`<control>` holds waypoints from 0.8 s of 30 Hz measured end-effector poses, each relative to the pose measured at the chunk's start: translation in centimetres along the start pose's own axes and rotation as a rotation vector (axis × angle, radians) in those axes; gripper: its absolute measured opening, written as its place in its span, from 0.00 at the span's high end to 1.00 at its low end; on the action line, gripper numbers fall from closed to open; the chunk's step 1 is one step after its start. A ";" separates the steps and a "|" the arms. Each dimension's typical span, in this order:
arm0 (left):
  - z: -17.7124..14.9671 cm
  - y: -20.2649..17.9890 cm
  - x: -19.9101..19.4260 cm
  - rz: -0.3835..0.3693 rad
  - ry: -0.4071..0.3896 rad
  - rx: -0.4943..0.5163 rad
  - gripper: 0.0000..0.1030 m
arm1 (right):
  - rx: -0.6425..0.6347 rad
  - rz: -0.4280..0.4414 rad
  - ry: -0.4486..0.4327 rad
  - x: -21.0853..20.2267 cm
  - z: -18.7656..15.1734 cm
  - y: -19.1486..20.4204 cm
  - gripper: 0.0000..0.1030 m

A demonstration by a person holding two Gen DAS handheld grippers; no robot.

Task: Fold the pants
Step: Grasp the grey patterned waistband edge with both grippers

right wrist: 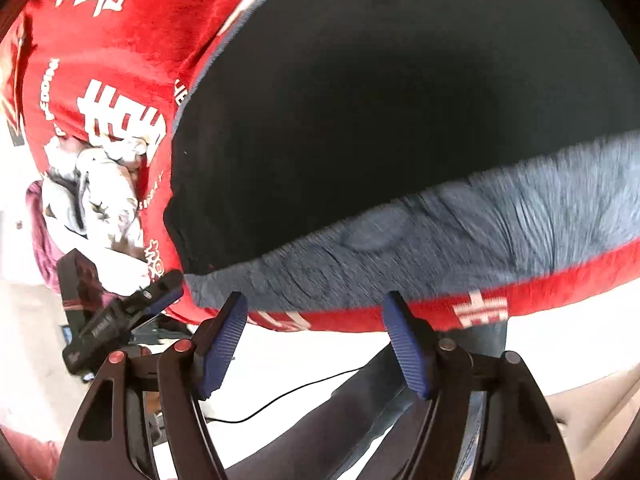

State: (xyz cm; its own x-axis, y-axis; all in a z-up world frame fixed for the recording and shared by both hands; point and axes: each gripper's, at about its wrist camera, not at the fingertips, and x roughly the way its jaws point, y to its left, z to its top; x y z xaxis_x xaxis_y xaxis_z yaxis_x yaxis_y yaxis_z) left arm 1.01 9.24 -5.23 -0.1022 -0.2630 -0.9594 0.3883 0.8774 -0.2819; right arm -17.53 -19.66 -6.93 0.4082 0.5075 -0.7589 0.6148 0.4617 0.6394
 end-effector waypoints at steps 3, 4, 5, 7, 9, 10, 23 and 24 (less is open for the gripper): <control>-0.5 0.8 0.5 -0.021 0.004 -0.020 0.00 | 0.047 0.059 0.000 1.3 -0.8 -2.4 0.28; -0.6 1.0 0.6 -0.024 0.007 -0.023 0.00 | 0.061 0.082 -0.004 1.7 -0.7 -3.0 0.28; -0.8 1.1 0.7 -0.027 0.011 -0.026 0.00 | 0.074 0.102 -0.011 2.2 -0.7 -3.6 0.28; -1.0 1.6 1.2 -0.039 0.018 -0.038 0.00 | 0.082 0.147 -0.024 3.4 -0.5 -4.1 0.27; -1.3 2.0 1.4 -0.058 0.019 -0.053 0.00 | 0.076 0.186 -0.035 4.0 -0.6 -4.1 0.27; -1.6 2.2 1.3 -0.068 0.018 -0.058 0.00 | 0.063 0.218 -0.041 4.1 -0.7 -3.8 0.27; -3.9 7.9 -0.3 -0.211 -0.025 -0.226 0.00 | 0.106 0.448 0.037 10.7 1.2 3.7 0.63; -4.2 8.2 -0.2 -0.227 -0.017 -0.248 0.00 | 0.107 0.467 0.030 10.2 1.3 4.2 0.66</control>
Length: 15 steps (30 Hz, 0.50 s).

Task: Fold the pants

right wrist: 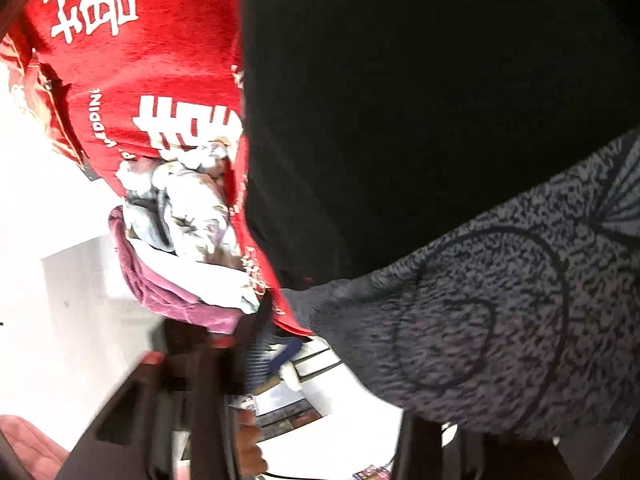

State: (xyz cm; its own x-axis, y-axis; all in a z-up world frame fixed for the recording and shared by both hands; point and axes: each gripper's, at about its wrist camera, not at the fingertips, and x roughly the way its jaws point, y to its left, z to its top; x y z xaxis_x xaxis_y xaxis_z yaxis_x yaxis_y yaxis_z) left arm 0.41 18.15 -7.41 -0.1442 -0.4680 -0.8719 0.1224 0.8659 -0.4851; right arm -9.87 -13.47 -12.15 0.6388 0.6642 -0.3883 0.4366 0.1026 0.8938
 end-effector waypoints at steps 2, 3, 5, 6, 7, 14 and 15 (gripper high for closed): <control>-0.1 0.3 0.4 -0.039 0.015 -0.039 0.00 | -0.009 0.067 -0.005 -0.7 0.2 1.2 0.71; 0.0 0.4 0.7 -0.077 0.019 -0.063 0.00 | -0.024 0.104 -0.001 -1.1 0.2 2.0 0.71; 0.7 0.4 1.2 -0.134 0.004 -0.097 0.00 | -0.064 0.134 0.016 -1.8 0.2 3.5 0.71; 1.3 0.3 1.5 -0.160 -0.012 -0.119 0.00 | -0.077 0.132 0.024 -2.0 0.2 3.9 0.72; 2.1 0.4 1.8 -0.182 -0.035 -0.156 0.00 | -0.085 0.127 0.034 -2.0 0.3 4.1 0.72; 3.9 1.0 2.1 -0.139 -0.079 -0.184 0.50 | -0.079 -0.055 0.043 -1.7 -0.1 1.8 0.68; 3.9 0.9 1.9 -0.127 -0.076 -0.164 0.57 | -0.060 -0.086 0.018 -2.3 -0.2 0.9 0.67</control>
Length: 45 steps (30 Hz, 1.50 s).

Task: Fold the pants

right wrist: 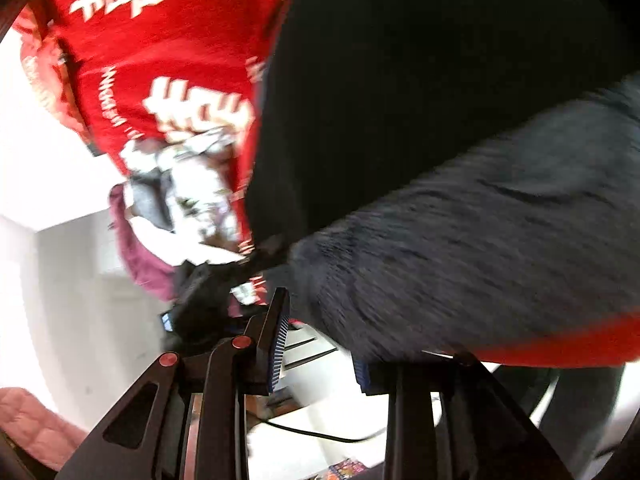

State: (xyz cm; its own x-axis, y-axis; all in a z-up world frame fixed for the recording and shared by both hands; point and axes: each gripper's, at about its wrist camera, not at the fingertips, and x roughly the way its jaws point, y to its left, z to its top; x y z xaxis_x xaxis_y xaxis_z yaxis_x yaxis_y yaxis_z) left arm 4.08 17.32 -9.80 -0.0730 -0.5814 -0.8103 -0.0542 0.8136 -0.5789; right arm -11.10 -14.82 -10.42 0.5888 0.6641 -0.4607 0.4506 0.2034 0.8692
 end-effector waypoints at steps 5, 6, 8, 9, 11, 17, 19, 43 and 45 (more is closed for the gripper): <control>-0.4 -1.0 0.0 0.071 0.041 0.095 0.58 | 0.123 -0.066 -0.176 -4.7 -1.0 -3.7 0.50; -0.4 -1.0 0.0 0.082 0.051 0.108 0.58 | 0.155 -0.048 -0.214 -5.4 -1.0 -3.9 0.50; -0.2 -1.7 0.6 0.100 0.065 0.121 0.58 | 0.229 0.006 -0.280 -6.9 -1.0 -5.2 0.50; -0.2 -1.7 0.8 0.109 0.071 0.128 0.58 | 0.269 0.037 -0.303 -7.1 -1.1 -5.9 0.50; -0.1 -2.1 1.1 0.132 0.079 0.145 0.58 | 0.354 0.098 -0.335 -7.1 -1.2 -6.8 0.59; 0.4 -3.6 -1.2 0.143 0.050 0.160 0.64 | 0.256 -0.033 -0.367 -9.5 0.2 -1.4 0.93; 0.9 -5.0 -2.5 0.132 0.021 0.180 0.64 | 0.100 -0.114 -0.331 -10.6 2.1 2.8 0.93; 17.2 -18.4 3.9 0.498 -0.347 0.255 0.20 | -0.152 -0.153 -0.003 -6.7 29.7 7.9 0.17; 15.2 -20.9 3.1 0.533 -0.334 0.353 0.20 | -0.217 -0.148 -0.002 -9.0 28.2 9.2 0.17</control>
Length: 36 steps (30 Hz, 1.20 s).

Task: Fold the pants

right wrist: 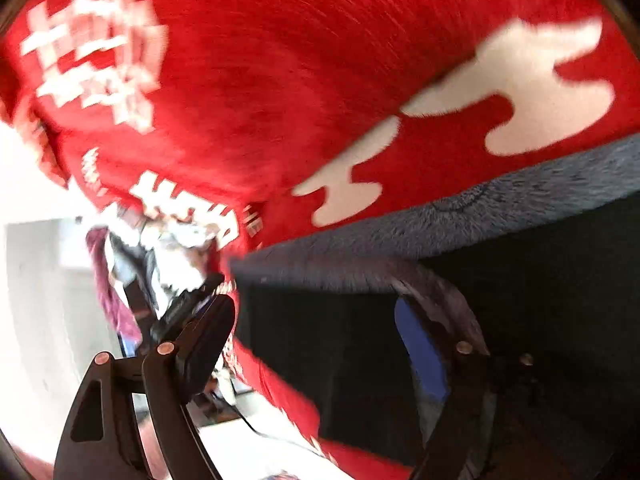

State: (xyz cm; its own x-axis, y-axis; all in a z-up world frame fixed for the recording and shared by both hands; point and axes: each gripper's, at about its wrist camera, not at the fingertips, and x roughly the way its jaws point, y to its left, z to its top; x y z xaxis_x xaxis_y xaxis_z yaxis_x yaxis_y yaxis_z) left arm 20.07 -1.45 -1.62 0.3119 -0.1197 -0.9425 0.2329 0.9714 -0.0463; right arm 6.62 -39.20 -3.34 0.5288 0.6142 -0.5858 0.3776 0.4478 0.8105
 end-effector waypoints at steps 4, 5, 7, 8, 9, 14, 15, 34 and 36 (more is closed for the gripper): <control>-3.4 -6.1 -2.2 -0.104 0.088 0.196 0.20 | -0.032 -0.072 -0.042 -5.8 -3.9 -0.8 0.17; -5.0 -8.5 -2.3 -0.145 0.130 0.253 0.20 | -0.023 -0.098 -0.052 -7.4 -5.1 -1.7 0.17; -8.3 -12.8 -2.2 -0.227 0.213 0.330 0.20 | 0.018 -0.150 -0.081 -11.3 -7.8 -4.1 0.17; -10.0 -15.1 -2.0 -0.272 0.257 0.365 0.20 | 0.054 -0.167 -0.094 -12.9 -9.3 -5.6 0.17; -12.0 -17.7 -1.8 -0.319 0.299 0.400 0.20 | 0.103 -0.180 -0.106 -14.4 -11.0 -7.2 0.17; -19.0 -27.0 -1.5 -0.472 0.431 0.532 0.20 | 0.300 -0.309 -0.141 -20.3 -20.4 -14.0 0.17; -19.9 -28.1 -1.1 -0.476 0.445 0.555 0.20 | 0.342 -0.341 -0.153 -21.1 -22.6 -15.4 0.17; -24.4 -33.6 -2.2 -0.588 0.414 0.658 0.39 | 0.631 0.113 -0.498 -22.7 -34.2 -20.8 0.85; -23.4 -34.0 -2.9 -0.606 0.392 0.633 0.39 | 0.569 0.124 -0.508 -24.6 -31.8 -19.2 0.85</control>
State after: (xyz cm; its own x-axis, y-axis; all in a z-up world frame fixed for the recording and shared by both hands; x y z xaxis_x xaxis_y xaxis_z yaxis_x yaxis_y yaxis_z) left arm -10.26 -29.31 -5.04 -0.3284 -0.3770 -0.8660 0.7435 0.4623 -0.4832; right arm -37.82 -42.29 -4.62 0.8246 0.2025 -0.5282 0.5530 -0.0924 0.8280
